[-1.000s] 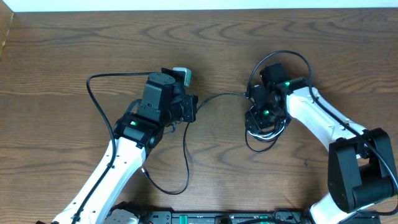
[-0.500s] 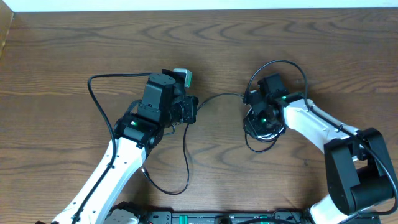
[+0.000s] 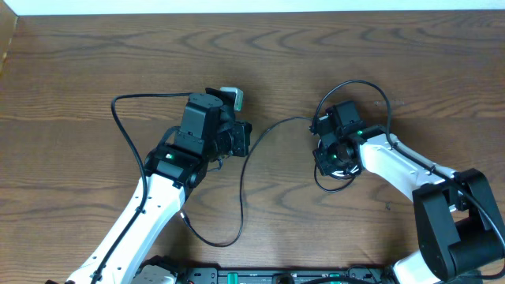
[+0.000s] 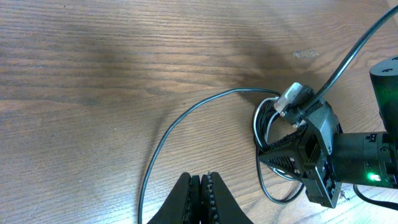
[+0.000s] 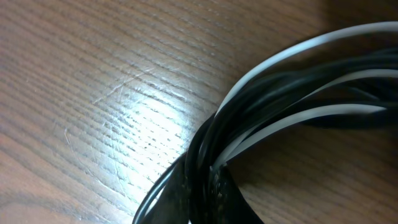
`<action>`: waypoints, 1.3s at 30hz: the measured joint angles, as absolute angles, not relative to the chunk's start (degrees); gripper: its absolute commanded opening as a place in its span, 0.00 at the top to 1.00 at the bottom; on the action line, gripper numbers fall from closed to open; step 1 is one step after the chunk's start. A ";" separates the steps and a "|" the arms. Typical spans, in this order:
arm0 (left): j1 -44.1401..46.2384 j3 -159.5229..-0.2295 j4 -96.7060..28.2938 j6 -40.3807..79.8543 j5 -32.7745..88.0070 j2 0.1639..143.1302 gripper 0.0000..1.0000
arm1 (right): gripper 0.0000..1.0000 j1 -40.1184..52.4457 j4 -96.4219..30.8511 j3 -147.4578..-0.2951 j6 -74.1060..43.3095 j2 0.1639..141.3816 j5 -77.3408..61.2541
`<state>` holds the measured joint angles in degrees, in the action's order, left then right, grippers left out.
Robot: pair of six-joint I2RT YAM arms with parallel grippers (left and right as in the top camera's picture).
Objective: Untangle cables
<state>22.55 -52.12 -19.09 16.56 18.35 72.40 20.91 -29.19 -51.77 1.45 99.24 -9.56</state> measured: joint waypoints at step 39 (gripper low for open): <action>22.55 -52.12 -17.39 17.63 18.35 72.40 0.91 | 0.99 7.86 -57.21 -74.67 14.94 108.57 -68.25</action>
<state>22.55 -52.12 -17.39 17.63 18.35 72.40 7.86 -57.21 -74.67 14.94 108.57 -68.25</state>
